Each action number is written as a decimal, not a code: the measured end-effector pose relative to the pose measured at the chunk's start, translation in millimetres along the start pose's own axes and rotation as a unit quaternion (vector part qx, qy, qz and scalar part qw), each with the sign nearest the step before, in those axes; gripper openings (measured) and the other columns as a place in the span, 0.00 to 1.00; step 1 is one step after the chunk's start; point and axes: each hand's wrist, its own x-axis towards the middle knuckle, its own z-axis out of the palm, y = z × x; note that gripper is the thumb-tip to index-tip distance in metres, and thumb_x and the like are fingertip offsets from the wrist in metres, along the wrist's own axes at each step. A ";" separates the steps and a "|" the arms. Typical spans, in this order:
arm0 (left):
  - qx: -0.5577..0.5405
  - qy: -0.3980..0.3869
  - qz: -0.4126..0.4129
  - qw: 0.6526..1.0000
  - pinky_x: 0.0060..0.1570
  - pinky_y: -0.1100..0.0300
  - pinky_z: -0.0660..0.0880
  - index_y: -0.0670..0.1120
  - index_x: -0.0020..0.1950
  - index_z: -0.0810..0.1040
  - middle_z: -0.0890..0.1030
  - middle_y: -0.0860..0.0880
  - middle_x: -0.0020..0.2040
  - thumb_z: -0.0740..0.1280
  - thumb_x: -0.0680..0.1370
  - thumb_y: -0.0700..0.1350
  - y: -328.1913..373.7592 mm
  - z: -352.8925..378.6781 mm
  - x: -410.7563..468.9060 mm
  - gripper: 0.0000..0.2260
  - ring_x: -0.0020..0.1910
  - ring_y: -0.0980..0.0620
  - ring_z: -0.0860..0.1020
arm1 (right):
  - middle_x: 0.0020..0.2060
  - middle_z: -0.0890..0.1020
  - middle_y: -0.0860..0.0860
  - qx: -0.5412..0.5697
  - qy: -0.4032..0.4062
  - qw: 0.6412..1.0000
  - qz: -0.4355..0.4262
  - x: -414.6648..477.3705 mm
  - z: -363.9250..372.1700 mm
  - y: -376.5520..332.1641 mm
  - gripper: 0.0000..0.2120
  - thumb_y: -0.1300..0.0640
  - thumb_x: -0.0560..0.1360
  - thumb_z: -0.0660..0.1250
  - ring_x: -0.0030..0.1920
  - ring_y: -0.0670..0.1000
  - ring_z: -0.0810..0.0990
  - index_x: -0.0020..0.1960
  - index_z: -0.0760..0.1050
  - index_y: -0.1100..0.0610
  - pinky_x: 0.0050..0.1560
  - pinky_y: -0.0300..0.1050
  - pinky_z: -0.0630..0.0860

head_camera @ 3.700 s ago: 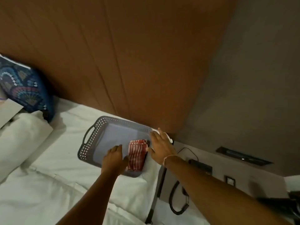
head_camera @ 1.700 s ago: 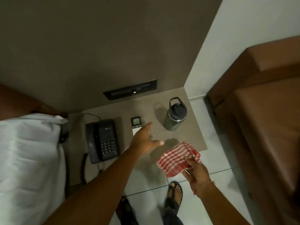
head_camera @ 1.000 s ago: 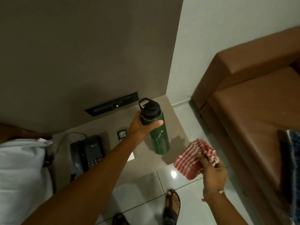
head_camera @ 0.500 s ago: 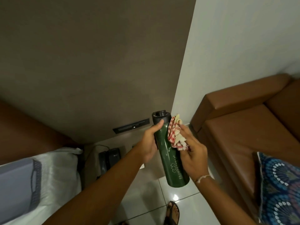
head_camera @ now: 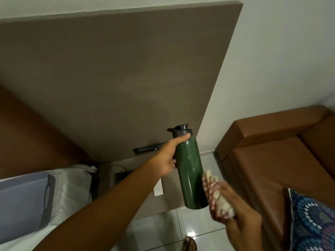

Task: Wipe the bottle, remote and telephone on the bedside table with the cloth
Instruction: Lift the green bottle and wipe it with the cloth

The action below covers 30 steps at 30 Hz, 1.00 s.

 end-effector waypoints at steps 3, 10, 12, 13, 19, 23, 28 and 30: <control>0.027 -0.016 -0.017 0.999 0.62 0.41 0.76 0.47 0.61 0.80 0.84 0.44 0.57 0.77 0.65 0.61 6.3 4.8 -3.8 0.30 0.57 0.43 0.82 | 0.65 0.77 0.52 -0.038 0.053 0.998 0.026 54.0 -15.7 -5.8 0.24 0.71 0.69 0.66 0.66 0.51 0.75 0.63 0.77 0.56 0.63 0.53 0.74; 0.078 -0.009 -0.033 0.996 0.49 0.51 0.80 0.49 0.57 0.82 0.86 0.45 0.53 0.79 0.62 0.58 19.4 22.7 -8.3 0.27 0.53 0.46 0.83 | 0.73 0.68 0.53 -0.225 -0.198 0.947 -0.116 82.8 28.0 15.1 0.23 0.53 0.74 0.62 0.76 0.56 0.55 0.69 0.70 0.49 0.72 0.59 0.60; 0.073 0.015 -0.034 0.997 0.44 0.54 0.79 0.49 0.57 0.80 0.85 0.45 0.52 0.79 0.64 0.56 23.4 21.6 -9.6 0.25 0.50 0.47 0.83 | 0.71 0.71 0.51 -0.265 -0.263 0.907 -0.194 75.4 36.6 9.7 0.23 0.50 0.72 0.60 0.75 0.55 0.57 0.67 0.73 0.46 0.73 0.60 0.51; 0.074 0.022 -0.033 0.996 0.43 0.54 0.79 0.49 0.56 0.80 0.84 0.46 0.51 0.79 0.65 0.55 24.9 19.9 -10.0 0.23 0.50 0.47 0.82 | 0.70 0.72 0.49 -0.263 -0.288 0.892 -0.227 68.5 38.8 8.3 0.23 0.50 0.71 0.62 0.74 0.55 0.60 0.66 0.74 0.45 0.73 0.60 0.50; 0.105 0.036 -0.008 0.994 0.38 0.53 0.79 0.49 0.53 0.79 0.84 0.47 0.51 0.78 0.67 0.55 32.7 11.9 -17.2 0.19 0.51 0.48 0.83 | 0.71 0.69 0.46 -0.272 -0.422 0.811 -0.299 -11.4 40.1 28.2 0.32 0.45 0.66 0.73 0.72 0.50 0.66 0.68 0.70 0.42 0.68 0.54 0.68; 0.114 0.038 -0.004 0.993 0.40 0.52 0.82 0.49 0.55 0.80 0.85 0.47 0.52 0.79 0.66 0.56 35.3 8.6 -21.8 0.22 0.52 0.47 0.83 | 0.63 0.78 0.49 -0.248 -0.257 0.880 -0.313 16.5 13.5 23.9 0.19 0.54 0.72 0.64 0.74 0.56 0.60 0.63 0.71 0.47 0.75 0.52 0.52; 0.137 0.022 -0.021 0.990 0.54 0.44 0.81 0.49 0.54 0.82 0.87 0.47 0.50 0.79 0.64 0.56 26.9 16.3 -26.6 0.22 0.52 0.46 0.84 | 0.68 0.73 0.52 -0.206 -0.115 0.954 -0.183 81.0 -5.6 -6.0 0.16 0.55 0.77 0.60 0.73 0.54 0.64 0.63 0.77 0.55 0.73 0.54 0.59; 0.136 0.024 -0.027 0.990 0.57 0.43 0.79 0.48 0.52 0.83 0.87 0.46 0.49 0.78 0.65 0.56 23.5 19.6 -27.8 0.19 0.52 0.46 0.84 | 0.68 0.72 0.53 -0.232 -0.151 0.946 -0.170 93.2 9.2 -1.8 0.19 0.52 0.77 0.59 0.73 0.54 0.62 0.64 0.77 0.55 0.75 0.51 0.54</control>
